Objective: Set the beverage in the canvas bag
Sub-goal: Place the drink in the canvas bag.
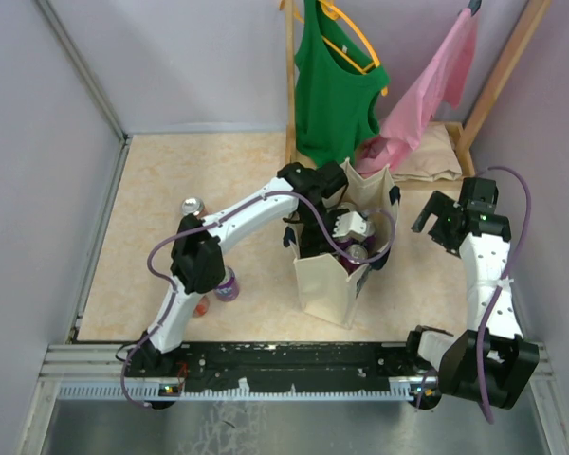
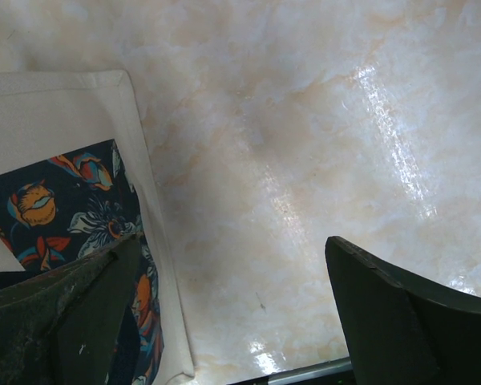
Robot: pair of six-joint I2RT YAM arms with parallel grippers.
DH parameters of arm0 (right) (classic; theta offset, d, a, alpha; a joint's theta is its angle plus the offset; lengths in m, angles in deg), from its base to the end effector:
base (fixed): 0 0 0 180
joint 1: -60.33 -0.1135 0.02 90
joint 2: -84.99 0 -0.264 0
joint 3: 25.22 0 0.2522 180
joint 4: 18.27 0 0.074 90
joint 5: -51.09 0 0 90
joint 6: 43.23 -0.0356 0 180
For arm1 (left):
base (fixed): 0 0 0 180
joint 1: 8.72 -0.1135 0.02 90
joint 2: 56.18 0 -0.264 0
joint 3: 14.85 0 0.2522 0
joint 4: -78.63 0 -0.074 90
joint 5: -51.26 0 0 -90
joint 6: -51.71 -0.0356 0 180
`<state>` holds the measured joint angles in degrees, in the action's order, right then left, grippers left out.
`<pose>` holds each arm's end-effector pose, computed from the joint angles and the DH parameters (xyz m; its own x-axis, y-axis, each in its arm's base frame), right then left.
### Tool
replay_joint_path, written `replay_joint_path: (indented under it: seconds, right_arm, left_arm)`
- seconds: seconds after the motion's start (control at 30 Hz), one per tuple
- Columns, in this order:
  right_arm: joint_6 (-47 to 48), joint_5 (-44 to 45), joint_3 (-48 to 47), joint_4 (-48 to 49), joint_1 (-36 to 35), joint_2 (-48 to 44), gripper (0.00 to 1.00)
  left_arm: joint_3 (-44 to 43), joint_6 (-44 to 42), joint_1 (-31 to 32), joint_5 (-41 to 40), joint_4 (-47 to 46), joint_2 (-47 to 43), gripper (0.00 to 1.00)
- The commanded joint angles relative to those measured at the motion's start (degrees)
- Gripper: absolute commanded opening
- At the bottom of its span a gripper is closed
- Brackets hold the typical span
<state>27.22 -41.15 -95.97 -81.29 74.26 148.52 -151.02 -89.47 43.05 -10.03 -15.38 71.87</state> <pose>0.2082 -0.0502 0.2909 -0.6831 0.5139 -0.5189 0.4752 0.8523 0.2186 0.2678 -0.3676 0.2541 0.2062 0.8425 -0.4976 0.9424 -0.3078 -0.1307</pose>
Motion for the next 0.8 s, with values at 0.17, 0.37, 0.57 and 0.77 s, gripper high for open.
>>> replay_joint_path:
  seconds: [0.17,0.37,0.57,0.77]
  right_arm:
    - [0.2,-1.3,0.4,1.4,0.6,-0.3,0.99]
    - [-0.1,-2.0,0.3,1.7,0.6,-0.3,0.99]
    - [-0.4,-2.2,0.3,1.6,0.6,-0.4,0.99]
    - [-0.7,-2.8,0.1,1.9,0.5,-0.2,0.99]
  left_arm:
    - [-0.8,-1.8,0.4,0.0,-1.1,-5.2,0.94]
    - [0.0,-1.2,0.4,-0.8,-2.2,-6.1,0.93]
    - [0.7,2.7,0.3,-6.1,-8.9,-8.4,0.93]
    - [2.9,5.7,-0.9,-11.3,-17.9,-11.4,0.94]
